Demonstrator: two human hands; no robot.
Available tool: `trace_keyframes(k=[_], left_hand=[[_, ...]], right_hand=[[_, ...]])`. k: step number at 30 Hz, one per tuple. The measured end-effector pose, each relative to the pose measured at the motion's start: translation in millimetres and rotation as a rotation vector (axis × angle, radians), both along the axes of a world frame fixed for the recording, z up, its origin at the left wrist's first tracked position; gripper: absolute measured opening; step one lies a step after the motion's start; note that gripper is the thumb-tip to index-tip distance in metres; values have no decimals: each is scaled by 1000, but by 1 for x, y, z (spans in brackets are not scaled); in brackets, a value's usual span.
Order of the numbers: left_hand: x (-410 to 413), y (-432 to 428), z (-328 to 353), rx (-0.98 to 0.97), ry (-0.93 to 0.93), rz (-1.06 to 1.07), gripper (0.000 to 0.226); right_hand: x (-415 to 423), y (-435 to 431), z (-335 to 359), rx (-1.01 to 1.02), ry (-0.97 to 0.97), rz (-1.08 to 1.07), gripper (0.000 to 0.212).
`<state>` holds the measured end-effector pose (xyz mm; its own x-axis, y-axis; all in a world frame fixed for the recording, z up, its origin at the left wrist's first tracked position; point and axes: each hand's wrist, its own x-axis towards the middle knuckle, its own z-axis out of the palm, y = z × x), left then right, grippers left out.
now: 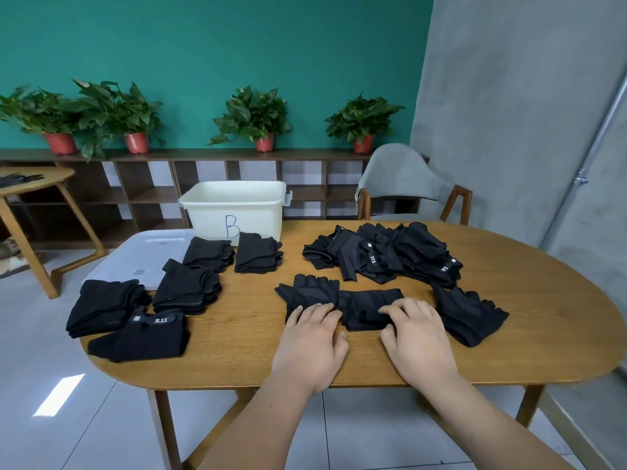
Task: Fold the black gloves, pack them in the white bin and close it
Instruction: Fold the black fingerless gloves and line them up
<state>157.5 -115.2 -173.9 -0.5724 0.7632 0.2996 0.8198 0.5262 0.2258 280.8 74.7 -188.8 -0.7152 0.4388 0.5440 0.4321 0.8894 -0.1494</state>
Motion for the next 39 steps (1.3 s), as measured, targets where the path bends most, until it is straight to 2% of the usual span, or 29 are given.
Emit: trace_keyframes(k=[9, 14, 22, 27, 32, 39], left_hand=[[-1, 1, -2, -12, 16, 33, 57], [1, 0, -1, -12, 20, 36, 57], [2, -1, 2, -9, 24, 31, 55], [4, -1, 2, 0, 26, 25, 56], [4, -2, 2, 1, 15, 26, 55], [4, -2, 3, 4, 23, 29, 55]], right_hand=[[2, -4, 0, -20, -14, -44, 39], [4, -6, 1, 7, 48, -124, 23], [5, -4, -2, -20, 119, -73, 20], [5, -2, -5, -36, 74, 6, 27], [6, -6, -4, -46, 44, 52, 45], [6, -8, -5, -32, 18, 20, 48]])
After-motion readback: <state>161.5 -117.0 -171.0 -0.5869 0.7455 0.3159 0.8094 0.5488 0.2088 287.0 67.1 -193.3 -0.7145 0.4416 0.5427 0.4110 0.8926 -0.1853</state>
